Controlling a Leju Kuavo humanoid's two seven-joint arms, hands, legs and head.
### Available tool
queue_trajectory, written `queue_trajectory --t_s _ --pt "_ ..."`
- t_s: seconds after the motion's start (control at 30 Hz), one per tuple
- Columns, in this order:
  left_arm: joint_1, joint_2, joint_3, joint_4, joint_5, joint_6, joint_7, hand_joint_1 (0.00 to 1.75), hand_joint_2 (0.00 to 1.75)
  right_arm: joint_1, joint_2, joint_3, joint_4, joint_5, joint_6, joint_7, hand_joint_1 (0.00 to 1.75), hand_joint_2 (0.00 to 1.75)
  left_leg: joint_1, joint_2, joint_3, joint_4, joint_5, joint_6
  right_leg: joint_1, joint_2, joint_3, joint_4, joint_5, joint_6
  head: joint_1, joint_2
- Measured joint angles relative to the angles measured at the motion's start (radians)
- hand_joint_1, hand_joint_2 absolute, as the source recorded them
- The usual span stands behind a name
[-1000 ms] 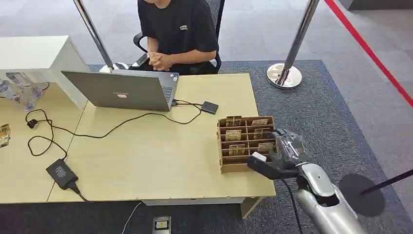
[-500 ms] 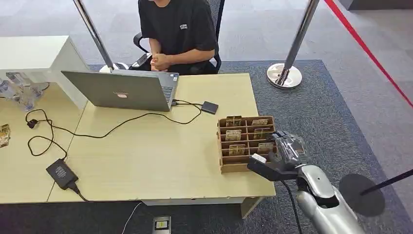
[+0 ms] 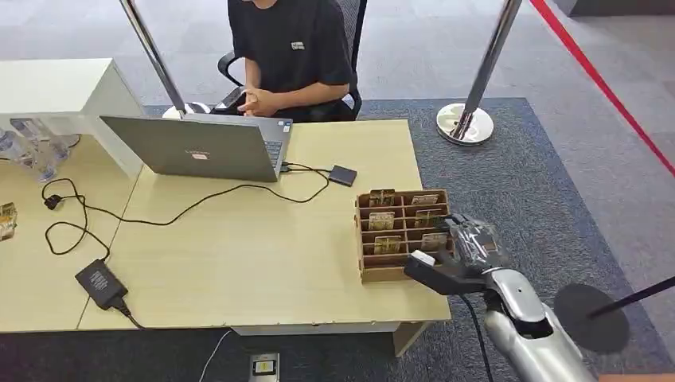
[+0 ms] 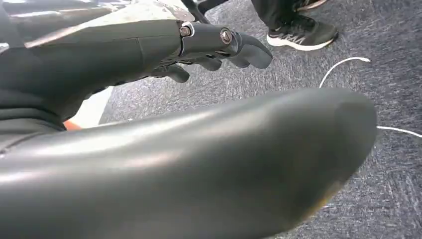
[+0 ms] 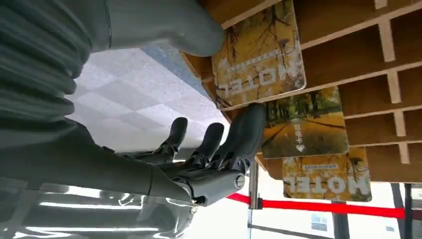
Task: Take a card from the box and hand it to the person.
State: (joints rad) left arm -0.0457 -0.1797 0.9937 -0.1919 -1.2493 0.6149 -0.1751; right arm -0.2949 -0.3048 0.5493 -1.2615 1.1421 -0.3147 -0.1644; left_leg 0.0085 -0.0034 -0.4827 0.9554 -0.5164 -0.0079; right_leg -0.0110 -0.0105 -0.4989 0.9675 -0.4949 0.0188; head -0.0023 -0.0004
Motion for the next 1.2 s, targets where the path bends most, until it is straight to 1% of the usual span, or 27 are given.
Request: queue_trajectory --t_s 1.2 --pt "0.000 0.000 0.000 0.000 0.000 0.000 0.000 0.00 0.00 -0.016 -0.003 0.000 0.000 -0.009 0.002 -0.007 1.69 1.75 0.000 0.000 0.000 0.000 0.000 0.000 0.000 0.000 0.000 0.000 0.000 0.000 0.000 0.000"
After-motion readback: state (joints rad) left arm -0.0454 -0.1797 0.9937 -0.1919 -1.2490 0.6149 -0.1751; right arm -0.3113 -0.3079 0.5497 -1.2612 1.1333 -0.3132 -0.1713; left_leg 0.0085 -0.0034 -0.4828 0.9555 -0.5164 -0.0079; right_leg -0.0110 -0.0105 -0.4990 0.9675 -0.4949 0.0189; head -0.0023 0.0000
